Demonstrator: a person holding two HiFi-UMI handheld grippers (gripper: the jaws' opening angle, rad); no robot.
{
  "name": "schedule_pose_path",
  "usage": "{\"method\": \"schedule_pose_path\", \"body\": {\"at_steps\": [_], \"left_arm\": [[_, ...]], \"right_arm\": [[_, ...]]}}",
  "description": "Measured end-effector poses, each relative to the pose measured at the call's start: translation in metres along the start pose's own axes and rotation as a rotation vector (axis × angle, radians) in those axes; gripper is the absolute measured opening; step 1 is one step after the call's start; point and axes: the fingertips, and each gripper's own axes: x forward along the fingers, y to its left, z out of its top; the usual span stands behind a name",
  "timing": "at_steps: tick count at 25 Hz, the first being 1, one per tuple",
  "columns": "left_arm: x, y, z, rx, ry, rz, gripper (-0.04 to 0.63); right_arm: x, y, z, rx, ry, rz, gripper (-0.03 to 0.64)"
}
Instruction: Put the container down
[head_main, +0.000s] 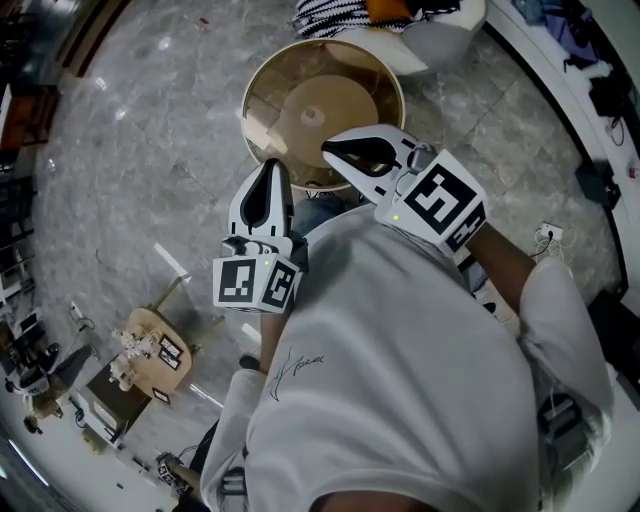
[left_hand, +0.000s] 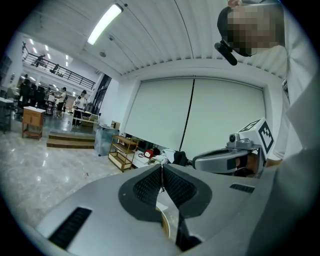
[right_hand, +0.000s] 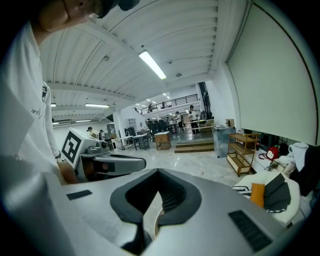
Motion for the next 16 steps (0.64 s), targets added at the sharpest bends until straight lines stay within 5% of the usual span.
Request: {"method": "schedule_pose_path", "body": {"at_steps": [16], "left_arm": [[0.0069, 0.0027, -0.0095, -0.027, 0.021, 0.015, 0.026]], "right_arm": [[0.003, -0.0032, -0.0087, 0.028, 0.04, 0.044, 0.014]]}}
